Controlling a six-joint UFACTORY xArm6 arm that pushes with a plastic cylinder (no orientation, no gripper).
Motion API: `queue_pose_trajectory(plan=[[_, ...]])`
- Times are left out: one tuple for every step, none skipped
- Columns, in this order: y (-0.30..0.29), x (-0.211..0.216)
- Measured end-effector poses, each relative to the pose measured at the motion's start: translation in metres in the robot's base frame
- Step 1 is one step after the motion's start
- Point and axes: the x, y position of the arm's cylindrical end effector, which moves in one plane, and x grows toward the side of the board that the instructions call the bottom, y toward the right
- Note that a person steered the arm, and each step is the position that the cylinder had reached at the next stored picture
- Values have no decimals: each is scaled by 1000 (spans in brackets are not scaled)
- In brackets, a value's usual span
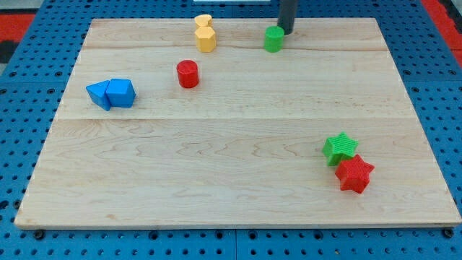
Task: Push the green circle to left of the green star
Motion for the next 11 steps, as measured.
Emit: queue_pose_trajectory(plan=[[-5, 46], [-25, 82], [-20, 39], [-78, 63], [-61, 100], [-13, 138], [2, 160], [-21, 133], [-16, 201], [-14, 236], [-56, 225]])
